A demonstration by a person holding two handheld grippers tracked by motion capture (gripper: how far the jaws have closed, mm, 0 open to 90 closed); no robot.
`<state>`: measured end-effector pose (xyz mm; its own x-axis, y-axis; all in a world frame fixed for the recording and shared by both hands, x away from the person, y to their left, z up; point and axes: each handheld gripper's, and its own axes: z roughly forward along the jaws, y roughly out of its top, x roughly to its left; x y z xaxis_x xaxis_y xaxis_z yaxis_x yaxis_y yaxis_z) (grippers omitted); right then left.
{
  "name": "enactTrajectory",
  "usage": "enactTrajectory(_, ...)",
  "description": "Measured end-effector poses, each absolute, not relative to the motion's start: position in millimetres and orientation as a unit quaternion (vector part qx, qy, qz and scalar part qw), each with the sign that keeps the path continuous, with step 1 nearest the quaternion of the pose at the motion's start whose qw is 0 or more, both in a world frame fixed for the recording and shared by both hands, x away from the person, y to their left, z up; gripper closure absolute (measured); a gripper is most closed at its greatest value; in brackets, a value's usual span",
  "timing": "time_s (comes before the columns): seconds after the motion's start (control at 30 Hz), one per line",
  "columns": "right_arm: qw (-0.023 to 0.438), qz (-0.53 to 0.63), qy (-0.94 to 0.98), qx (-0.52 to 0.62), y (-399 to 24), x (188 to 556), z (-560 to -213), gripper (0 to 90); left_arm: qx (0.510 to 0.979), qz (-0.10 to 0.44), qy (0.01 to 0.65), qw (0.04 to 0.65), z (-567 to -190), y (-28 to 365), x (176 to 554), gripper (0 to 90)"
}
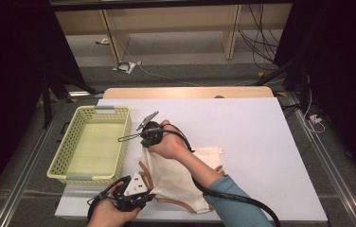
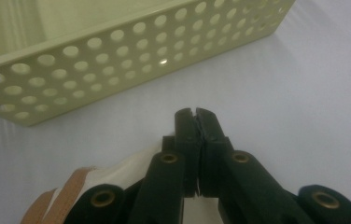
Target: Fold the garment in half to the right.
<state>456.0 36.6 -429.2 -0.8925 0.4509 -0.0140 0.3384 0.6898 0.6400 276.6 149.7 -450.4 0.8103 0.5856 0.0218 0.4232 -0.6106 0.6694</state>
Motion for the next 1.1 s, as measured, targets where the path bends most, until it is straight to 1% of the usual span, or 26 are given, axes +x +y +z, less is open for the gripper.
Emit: enactTrajectory(1.1, 0.09, 0.349, 0.908, 0.213, 47.8, 454.2, -422.0, 89.2, 0.887, 0.128, 0.289, 0.337, -446.7, 163.8, 273.3, 83.5)
